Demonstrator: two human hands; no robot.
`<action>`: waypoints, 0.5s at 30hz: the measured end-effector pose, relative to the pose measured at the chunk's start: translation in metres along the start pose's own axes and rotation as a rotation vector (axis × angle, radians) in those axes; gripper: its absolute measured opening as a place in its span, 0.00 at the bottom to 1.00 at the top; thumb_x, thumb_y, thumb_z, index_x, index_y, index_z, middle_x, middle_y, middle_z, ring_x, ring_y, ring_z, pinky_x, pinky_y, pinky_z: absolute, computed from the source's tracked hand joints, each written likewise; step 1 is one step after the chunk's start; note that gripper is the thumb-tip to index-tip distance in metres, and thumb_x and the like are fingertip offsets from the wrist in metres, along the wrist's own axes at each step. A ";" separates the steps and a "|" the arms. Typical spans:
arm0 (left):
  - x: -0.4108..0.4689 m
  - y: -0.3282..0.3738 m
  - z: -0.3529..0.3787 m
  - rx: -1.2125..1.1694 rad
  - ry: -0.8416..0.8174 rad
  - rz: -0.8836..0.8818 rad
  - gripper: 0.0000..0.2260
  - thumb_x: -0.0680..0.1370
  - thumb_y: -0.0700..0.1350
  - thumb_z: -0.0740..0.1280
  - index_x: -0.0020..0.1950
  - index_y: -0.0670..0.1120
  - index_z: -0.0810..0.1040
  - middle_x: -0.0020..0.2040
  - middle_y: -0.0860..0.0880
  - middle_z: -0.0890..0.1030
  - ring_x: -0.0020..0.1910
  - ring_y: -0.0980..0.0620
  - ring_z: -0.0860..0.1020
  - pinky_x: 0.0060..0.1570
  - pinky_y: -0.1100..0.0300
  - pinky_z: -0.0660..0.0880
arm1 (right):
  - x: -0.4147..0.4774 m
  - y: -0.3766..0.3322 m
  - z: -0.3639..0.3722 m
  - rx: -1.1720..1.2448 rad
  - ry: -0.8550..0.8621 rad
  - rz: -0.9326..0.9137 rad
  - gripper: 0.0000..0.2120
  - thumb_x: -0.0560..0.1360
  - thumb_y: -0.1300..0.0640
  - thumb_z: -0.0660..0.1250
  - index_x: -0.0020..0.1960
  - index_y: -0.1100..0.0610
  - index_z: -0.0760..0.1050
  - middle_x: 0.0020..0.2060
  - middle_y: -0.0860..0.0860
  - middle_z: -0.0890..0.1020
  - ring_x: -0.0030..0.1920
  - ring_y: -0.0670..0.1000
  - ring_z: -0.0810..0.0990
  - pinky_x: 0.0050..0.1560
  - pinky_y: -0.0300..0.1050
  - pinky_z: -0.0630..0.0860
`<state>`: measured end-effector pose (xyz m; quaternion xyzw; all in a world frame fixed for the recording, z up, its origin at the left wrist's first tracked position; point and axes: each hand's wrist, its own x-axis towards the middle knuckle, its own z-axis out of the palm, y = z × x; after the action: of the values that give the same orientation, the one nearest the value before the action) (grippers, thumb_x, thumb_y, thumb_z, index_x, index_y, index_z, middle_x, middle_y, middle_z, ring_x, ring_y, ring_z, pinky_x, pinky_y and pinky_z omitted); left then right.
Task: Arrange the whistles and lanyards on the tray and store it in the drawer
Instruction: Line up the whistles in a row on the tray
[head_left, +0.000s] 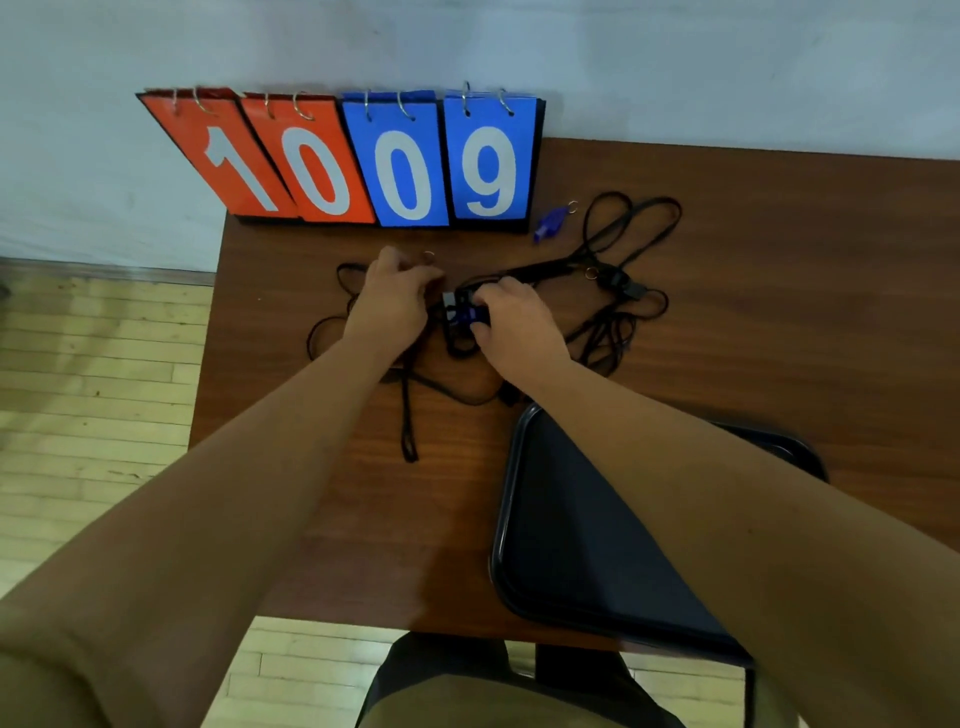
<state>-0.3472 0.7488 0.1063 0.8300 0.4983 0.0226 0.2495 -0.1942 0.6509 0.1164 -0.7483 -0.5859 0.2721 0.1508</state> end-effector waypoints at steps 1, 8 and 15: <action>0.000 0.000 -0.002 -0.018 -0.010 -0.005 0.15 0.81 0.37 0.63 0.66 0.44 0.80 0.61 0.39 0.71 0.59 0.41 0.74 0.63 0.51 0.73 | 0.000 0.000 0.003 -0.028 -0.001 0.015 0.13 0.77 0.57 0.68 0.61 0.57 0.77 0.57 0.55 0.78 0.60 0.58 0.75 0.61 0.55 0.75; -0.014 0.002 -0.020 -0.197 0.106 -0.086 0.11 0.81 0.41 0.65 0.63 0.49 0.78 0.63 0.47 0.72 0.57 0.55 0.72 0.56 0.59 0.75 | -0.003 -0.004 0.007 -0.099 0.026 0.076 0.19 0.77 0.50 0.69 0.66 0.54 0.75 0.60 0.55 0.78 0.65 0.59 0.72 0.64 0.56 0.70; -0.038 0.009 -0.027 -0.380 0.082 -0.269 0.25 0.82 0.43 0.66 0.77 0.56 0.65 0.68 0.49 0.69 0.63 0.53 0.72 0.58 0.61 0.71 | -0.002 -0.012 0.002 -0.143 0.013 0.024 0.14 0.77 0.52 0.67 0.60 0.57 0.77 0.56 0.56 0.78 0.59 0.59 0.74 0.59 0.56 0.70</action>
<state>-0.3666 0.7246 0.1422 0.6926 0.6011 0.1161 0.3815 -0.2052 0.6514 0.1214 -0.7659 -0.5939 0.2263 0.0974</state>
